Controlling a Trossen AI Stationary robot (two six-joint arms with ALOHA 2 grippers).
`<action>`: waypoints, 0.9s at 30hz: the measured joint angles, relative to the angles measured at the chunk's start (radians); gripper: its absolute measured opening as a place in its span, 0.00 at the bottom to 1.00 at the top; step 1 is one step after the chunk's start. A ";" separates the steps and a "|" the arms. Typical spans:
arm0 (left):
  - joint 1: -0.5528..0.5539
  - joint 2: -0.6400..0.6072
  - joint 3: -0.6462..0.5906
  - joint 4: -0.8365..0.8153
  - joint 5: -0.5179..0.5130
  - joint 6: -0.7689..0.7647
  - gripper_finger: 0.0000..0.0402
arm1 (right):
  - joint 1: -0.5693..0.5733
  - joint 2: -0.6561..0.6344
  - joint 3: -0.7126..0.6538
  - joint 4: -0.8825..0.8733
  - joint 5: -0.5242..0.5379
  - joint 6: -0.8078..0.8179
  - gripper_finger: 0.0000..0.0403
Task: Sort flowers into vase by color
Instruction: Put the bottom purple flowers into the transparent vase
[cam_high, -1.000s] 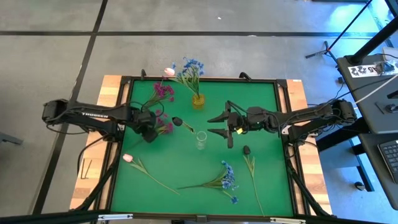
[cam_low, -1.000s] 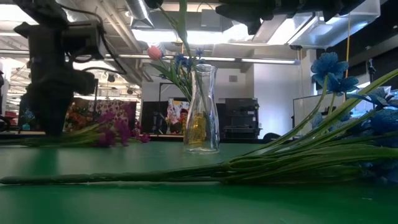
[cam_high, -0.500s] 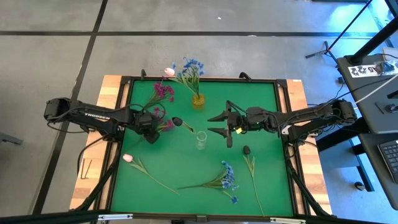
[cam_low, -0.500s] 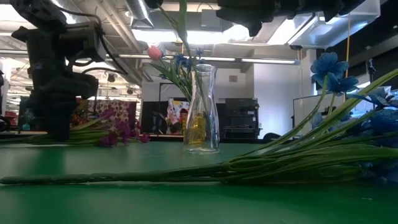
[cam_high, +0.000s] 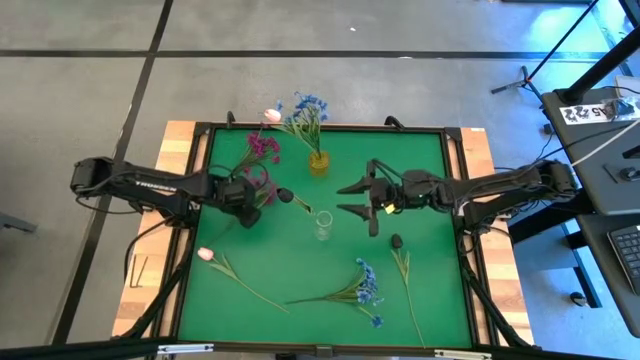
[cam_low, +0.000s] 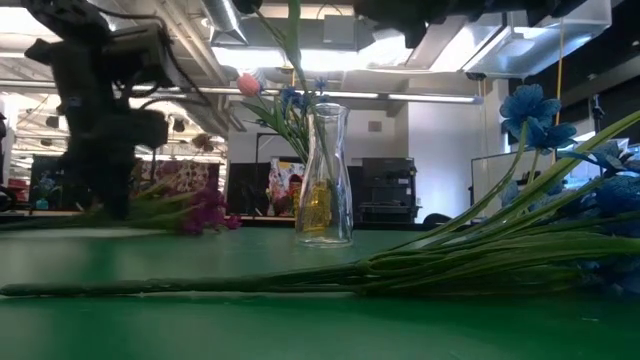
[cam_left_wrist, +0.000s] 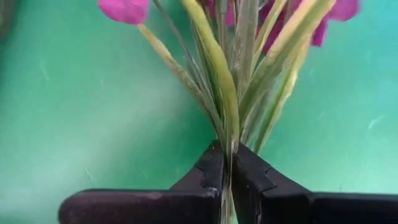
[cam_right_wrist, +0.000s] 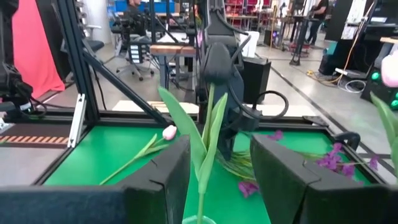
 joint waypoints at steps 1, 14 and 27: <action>0.000 -0.003 0.010 0.000 -0.018 0.010 0.03 | 0.000 -0.008 0.000 -0.005 0.000 0.000 0.41; 0.000 -0.049 0.187 -0.054 -0.125 0.122 0.02 | 0.000 -0.100 0.000 -0.106 0.000 0.005 0.41; 0.000 -0.205 0.452 -0.141 -0.266 0.229 0.02 | 0.000 -0.131 0.000 -0.109 -0.001 0.007 0.41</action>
